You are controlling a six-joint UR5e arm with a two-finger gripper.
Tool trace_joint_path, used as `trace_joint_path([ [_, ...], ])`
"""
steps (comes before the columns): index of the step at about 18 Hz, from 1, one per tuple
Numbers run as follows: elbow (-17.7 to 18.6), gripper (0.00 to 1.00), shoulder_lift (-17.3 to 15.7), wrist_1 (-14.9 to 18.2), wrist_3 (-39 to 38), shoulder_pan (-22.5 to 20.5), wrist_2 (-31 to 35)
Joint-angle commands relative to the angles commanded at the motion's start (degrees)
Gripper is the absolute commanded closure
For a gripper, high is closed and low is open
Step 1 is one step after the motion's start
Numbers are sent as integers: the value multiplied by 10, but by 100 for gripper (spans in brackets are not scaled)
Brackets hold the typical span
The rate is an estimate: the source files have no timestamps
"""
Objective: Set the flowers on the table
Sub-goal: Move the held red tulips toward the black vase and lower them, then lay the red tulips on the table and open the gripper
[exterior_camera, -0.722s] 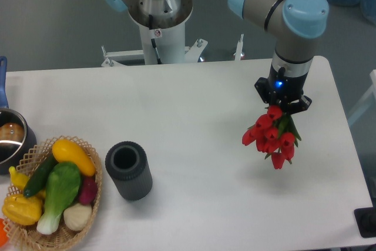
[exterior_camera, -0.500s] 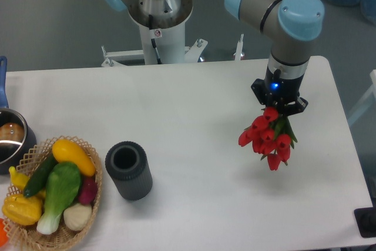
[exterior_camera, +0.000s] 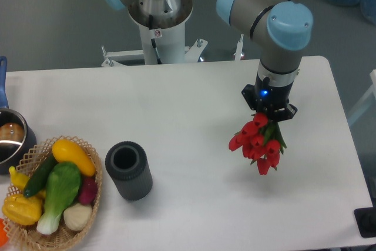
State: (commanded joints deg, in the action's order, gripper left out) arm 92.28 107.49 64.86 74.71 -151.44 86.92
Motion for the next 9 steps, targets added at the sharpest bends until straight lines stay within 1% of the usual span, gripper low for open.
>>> trace_joint_path([
  [1, 0, 92, 5, 0, 0, 2, 0],
  [2, 0, 84, 11, 0, 0, 4, -1],
  [4, 0, 73, 19, -1, -10, 20, -2],
  [6, 0, 55, 25, -2, -28, 30, -4],
  [7, 1, 43, 29, -3, -37, 35, -7],
  [9, 1, 27, 29, -4, -38, 39, -7],
])
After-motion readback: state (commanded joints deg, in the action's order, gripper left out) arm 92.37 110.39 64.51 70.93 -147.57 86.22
